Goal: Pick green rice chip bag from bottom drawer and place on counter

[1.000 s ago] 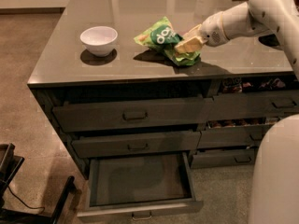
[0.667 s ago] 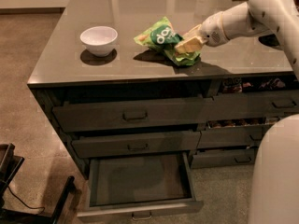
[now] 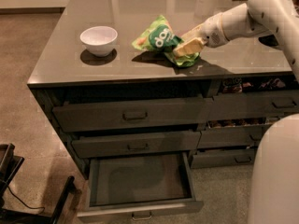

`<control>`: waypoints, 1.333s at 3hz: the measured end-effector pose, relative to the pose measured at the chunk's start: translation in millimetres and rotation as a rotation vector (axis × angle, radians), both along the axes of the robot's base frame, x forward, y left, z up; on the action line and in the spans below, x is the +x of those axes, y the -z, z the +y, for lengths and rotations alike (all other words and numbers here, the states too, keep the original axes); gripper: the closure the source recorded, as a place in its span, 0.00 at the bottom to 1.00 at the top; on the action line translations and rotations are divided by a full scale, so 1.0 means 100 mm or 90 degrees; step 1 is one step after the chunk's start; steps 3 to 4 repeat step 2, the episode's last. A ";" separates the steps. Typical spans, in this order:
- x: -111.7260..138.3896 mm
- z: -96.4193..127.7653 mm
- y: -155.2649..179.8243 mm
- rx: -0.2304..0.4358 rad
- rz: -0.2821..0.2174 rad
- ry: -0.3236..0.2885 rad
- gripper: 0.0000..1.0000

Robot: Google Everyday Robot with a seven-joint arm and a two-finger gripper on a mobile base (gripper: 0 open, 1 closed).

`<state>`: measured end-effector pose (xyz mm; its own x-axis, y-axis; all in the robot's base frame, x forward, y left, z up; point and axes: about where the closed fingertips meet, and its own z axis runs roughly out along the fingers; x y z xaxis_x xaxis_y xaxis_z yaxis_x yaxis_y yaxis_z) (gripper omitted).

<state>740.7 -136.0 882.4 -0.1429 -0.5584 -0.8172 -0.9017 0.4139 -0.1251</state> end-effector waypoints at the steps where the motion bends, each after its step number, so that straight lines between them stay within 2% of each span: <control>1: 0.00 0.00 0.00 0.000 0.000 0.000 0.00; 4: 0.00 0.00 0.00 0.000 0.000 0.000 0.00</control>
Offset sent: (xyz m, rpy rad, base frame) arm 0.0000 0.0000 0.0000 0.0000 0.0000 0.0000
